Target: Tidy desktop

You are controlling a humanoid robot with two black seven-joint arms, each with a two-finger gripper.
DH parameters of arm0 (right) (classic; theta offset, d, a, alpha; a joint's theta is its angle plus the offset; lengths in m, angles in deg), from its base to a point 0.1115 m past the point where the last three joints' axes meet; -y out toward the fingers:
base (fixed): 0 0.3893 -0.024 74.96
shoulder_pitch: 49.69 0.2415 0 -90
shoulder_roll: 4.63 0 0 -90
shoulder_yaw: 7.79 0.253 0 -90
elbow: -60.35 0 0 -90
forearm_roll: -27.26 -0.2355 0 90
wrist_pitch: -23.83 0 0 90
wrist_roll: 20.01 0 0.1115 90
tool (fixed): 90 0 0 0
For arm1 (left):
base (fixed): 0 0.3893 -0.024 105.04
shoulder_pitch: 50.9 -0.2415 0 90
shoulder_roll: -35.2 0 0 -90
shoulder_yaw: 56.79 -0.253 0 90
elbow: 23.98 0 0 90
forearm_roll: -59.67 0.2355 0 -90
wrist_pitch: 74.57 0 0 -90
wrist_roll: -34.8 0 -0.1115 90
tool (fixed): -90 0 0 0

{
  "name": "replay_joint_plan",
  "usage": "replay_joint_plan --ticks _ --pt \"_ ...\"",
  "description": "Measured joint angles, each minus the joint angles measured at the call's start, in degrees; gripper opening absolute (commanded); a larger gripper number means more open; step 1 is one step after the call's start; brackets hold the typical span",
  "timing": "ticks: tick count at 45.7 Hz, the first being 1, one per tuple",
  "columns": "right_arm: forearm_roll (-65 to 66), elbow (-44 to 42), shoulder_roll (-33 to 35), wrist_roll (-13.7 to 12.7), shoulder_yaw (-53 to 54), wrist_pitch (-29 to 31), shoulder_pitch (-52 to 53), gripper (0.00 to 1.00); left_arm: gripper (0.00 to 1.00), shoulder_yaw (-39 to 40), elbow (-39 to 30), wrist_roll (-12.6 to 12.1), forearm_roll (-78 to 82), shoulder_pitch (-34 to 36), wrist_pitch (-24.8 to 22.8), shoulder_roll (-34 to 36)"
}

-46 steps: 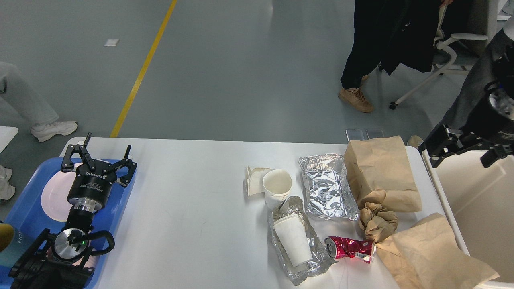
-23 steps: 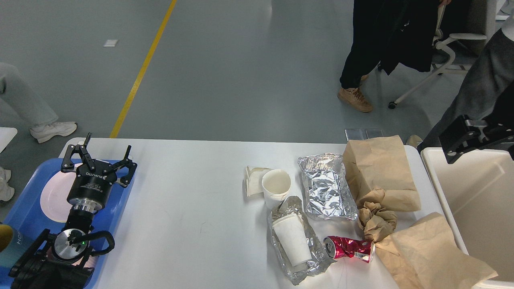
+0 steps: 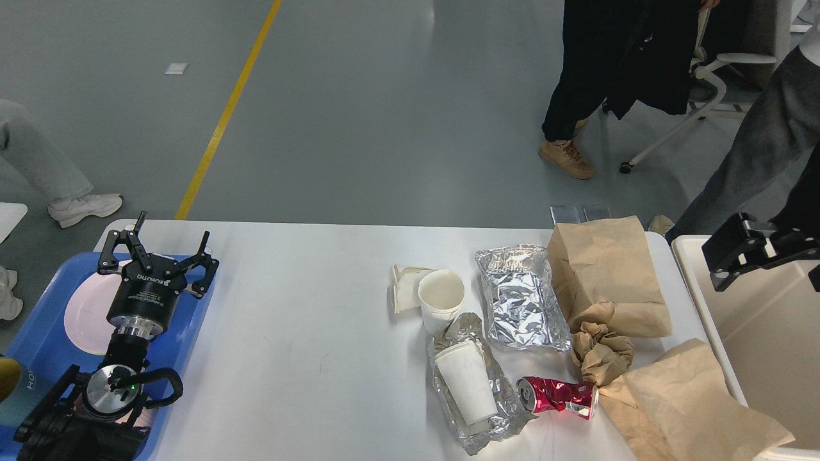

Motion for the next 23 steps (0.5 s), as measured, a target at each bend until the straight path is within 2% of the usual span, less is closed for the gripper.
replay_joint_plan --ticks 11,23 --pt "10.9 0.3 3.5 0.1 2.8 -15.5 -15.0 0.86 0.96 0.0 0.0 0.0 0.0 0.0 0.0 0.0" --pt "24.4 1.0 3.1 0.4 11.2 -26.2 -33.0 0.86 0.96 0.0 0.0 0.0 0.0 0.0 0.0 0.0"
